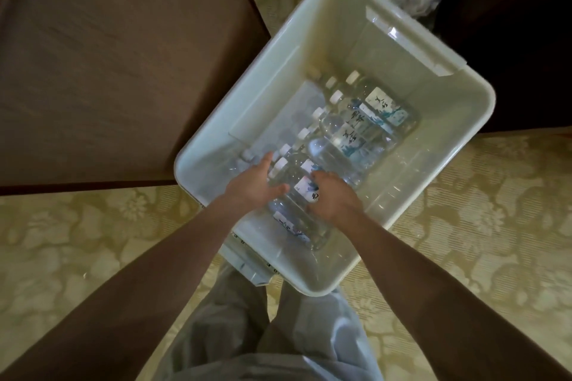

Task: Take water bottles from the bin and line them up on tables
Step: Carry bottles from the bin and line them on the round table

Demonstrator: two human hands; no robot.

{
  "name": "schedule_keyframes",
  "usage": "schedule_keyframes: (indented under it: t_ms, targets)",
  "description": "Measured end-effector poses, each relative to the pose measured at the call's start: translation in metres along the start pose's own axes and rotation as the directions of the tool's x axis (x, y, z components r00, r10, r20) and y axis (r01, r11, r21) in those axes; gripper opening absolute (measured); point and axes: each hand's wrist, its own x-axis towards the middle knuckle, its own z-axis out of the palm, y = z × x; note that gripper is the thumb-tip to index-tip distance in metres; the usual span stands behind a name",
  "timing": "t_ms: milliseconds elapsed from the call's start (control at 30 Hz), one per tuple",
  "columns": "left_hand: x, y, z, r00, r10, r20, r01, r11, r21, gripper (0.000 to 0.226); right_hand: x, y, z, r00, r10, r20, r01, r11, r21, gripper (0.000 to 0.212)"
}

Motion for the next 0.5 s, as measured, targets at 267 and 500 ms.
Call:
schedule_keyframes:
  t_ms: [267, 500]
  targets:
    - [0.01, 0.012, 0.0, 0.998, -0.064, -0.007, 0.061, 0.965, -0.254, 0.065, 0.0, -0.005, -0.023, 0.995, 0.054, 0.079, -0.07, 0.972, 0.224, 0.063]
    - [0.01, 0.03, -0.016, 0.991, -0.064, 0.114, 0.129, 0.628, -0.768, 0.041, -0.012, -0.028, -0.058, 0.998, 0.053, 0.019, -0.054, 0.802, 0.595, 0.072]
